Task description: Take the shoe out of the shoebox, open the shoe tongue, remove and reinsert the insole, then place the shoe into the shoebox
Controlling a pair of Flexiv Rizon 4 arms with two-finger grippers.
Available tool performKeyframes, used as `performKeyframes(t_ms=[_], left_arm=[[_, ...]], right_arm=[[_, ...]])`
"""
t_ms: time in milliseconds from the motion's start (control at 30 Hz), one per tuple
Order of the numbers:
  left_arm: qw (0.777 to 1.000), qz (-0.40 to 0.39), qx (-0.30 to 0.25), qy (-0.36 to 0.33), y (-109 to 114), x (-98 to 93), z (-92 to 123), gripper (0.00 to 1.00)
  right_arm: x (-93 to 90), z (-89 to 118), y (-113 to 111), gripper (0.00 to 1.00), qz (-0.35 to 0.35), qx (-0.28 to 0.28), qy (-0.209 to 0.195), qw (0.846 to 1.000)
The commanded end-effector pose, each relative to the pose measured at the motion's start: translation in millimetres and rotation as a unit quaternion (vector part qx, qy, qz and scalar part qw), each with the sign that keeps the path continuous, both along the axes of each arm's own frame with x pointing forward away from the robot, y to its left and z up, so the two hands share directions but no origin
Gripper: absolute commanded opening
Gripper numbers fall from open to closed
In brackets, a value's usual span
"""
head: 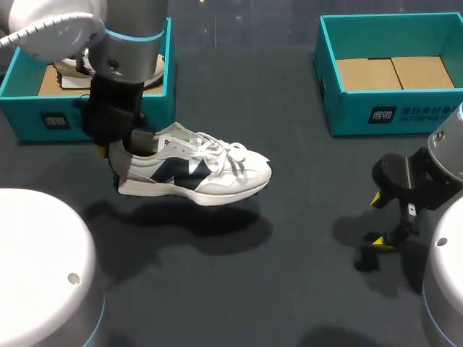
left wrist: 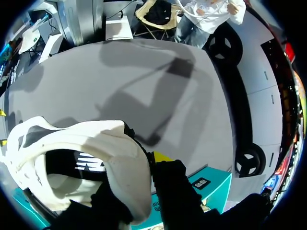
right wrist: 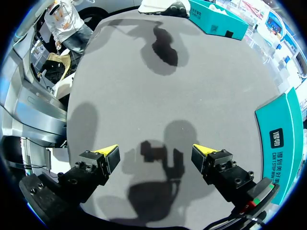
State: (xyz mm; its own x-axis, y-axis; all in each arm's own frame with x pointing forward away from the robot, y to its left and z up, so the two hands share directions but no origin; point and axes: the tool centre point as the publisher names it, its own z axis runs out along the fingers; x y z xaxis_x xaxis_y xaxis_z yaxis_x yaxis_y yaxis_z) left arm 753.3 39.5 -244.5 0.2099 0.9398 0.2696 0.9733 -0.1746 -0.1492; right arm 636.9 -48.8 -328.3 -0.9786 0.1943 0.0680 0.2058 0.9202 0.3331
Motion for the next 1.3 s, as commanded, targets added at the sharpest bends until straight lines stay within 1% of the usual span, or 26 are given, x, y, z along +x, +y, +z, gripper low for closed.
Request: performKeyframes(t_ms=[33,167,267,633,733,933,1133,1300], left_arm=[[1.000,-0.010,0.017,0.000,-26.6,-0.8,-16.2,0.00],[1.000,-0.014,0.025,-0.002,-47.9,-1.1,-27.9,0.00],[0.999,-0.018,0.032,0.014,-61.7,-1.6,-36.5,0.00],[0.999,-0.018,0.032,0.014,-61.7,-1.6,-36.5,0.00],[0.999,-0.012,0.028,0.018,-73.2,-3.7,-45.0,0.00],[1.000,-0.016,0.027,0.000,-94.6,-18.2,-65.5,0.00],[0.999,-0.005,0.031,-0.007,-115.9,-23.4,-87.3,0.00],[0.999,-0.002,0.036,-0.008,-125.9,-28.1,-102.5,0.00]], right_arm=[[-2.5,0.4,-0.7,1.00,0.000,-0.001,-0.002,1.000],[-2.5,0.4,-0.7,1.00,0.000,-0.001,-0.002,1.000],[-2.5,0.4,-0.7,1.00,0.000,-0.001,-0.002,1.000],[-2.5,0.4,-0.7,1.00,0.000,-0.001,-0.002,1.000],[-2.5,0.4,-0.7,1.00,0.000,-0.001,-0.002,1.000],[-2.5,0.4,-0.7,1.00,0.000,-0.001,-0.002,1.000],[-2.5,0.4,-0.7,1.00,0.000,-0.001,-0.002,1.000],[-2.5,0.4,-0.7,1.00,0.000,-0.001,-0.002,1.000]])
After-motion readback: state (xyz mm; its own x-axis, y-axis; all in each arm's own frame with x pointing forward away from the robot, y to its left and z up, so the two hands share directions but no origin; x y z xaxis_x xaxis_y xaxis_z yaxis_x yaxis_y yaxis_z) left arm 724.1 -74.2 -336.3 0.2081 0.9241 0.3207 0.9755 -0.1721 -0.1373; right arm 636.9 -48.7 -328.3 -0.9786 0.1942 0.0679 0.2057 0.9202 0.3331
